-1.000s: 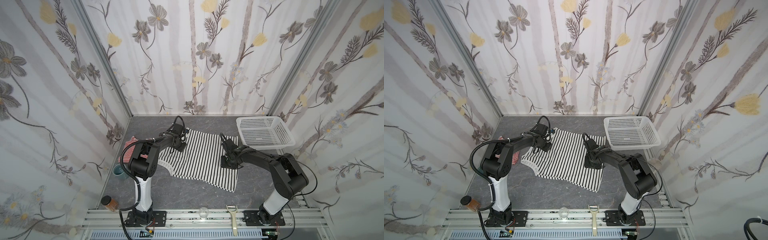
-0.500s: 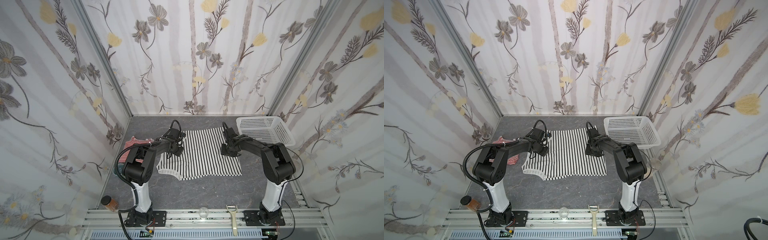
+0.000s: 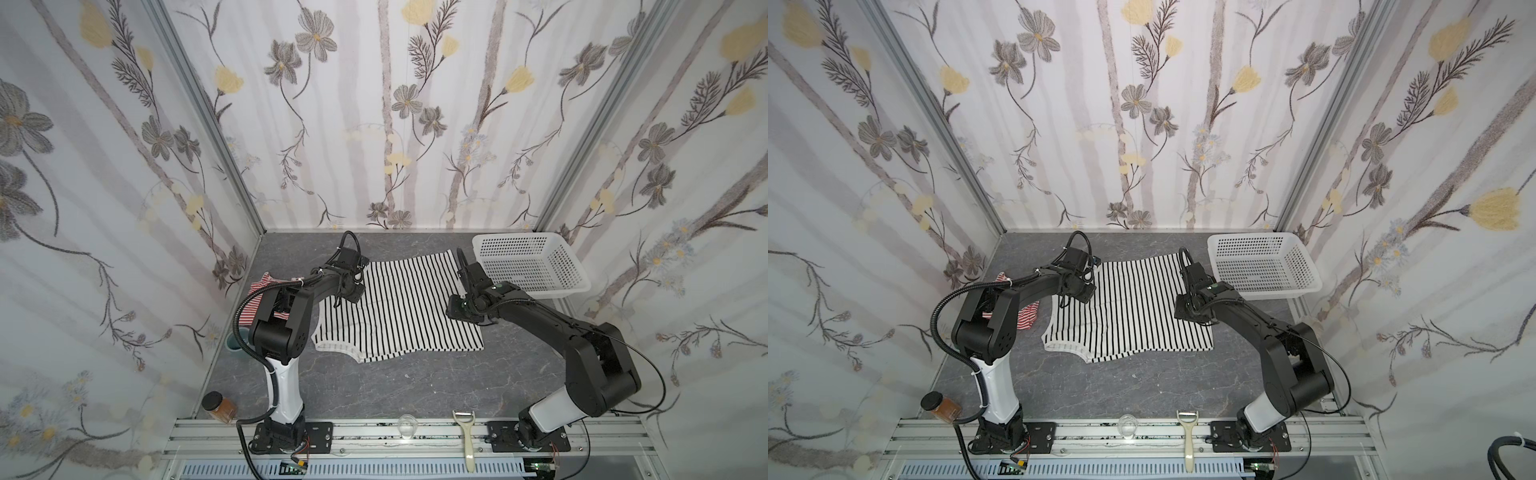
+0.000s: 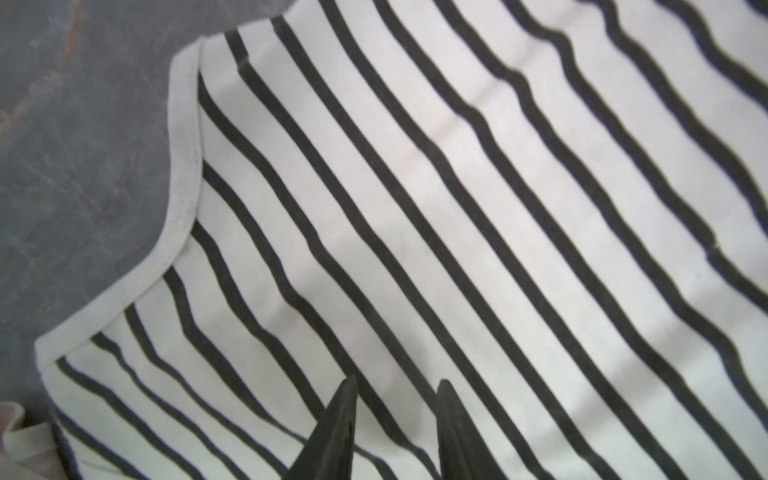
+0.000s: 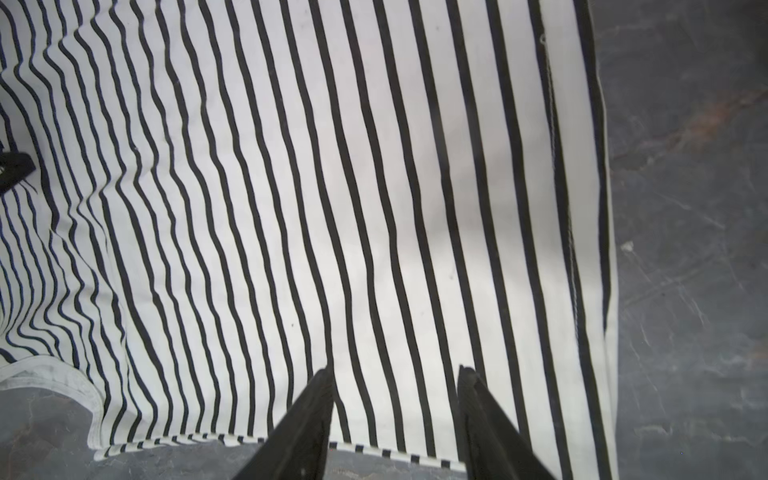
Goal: Fold and stack the tank tops
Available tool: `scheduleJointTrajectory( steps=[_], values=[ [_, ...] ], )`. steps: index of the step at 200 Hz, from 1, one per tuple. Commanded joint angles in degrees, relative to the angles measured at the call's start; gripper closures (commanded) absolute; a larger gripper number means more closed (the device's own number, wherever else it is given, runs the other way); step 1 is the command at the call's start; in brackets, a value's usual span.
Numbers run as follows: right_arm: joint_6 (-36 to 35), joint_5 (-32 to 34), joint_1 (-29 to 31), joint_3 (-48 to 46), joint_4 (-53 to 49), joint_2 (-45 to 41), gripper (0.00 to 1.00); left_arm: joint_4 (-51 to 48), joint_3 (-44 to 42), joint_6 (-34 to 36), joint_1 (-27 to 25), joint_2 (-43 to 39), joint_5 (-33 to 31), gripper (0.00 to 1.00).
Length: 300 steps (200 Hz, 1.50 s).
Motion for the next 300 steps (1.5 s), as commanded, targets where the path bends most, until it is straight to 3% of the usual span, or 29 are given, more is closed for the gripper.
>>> scheduleJointTrajectory(
  steps=[1, 49, 149, 214, 300],
  values=[
    [2.97, 1.0, 0.14, -4.91, 1.19, -5.34, 0.48, -0.1, 2.88, 1.0, 0.06, 1.85, 0.02, 0.65],
    [6.57, 0.87, 0.16, -16.24, 2.07, -15.25, 0.47, -0.31, 6.27, 3.0, 0.15, 6.43, -0.94, 0.65],
    [11.71, -0.44, 0.04, -24.38, 2.44, -25.82, 0.45, -0.53, 13.85, 4.78, 0.16, 12.64, -2.87, 0.65],
    [14.46, -4.45, -1.18, -31.17, 10.3, -25.66, 0.44, -0.51, 9.71, 0.03, -0.6, -2.78, 5.07, 0.51],
    [14.56, -7.05, -9.22, -31.97, 15.85, -21.21, 0.54, -0.21, -6.35, 1.11, -2.68, -18.03, 8.85, 0.51]
  ],
)
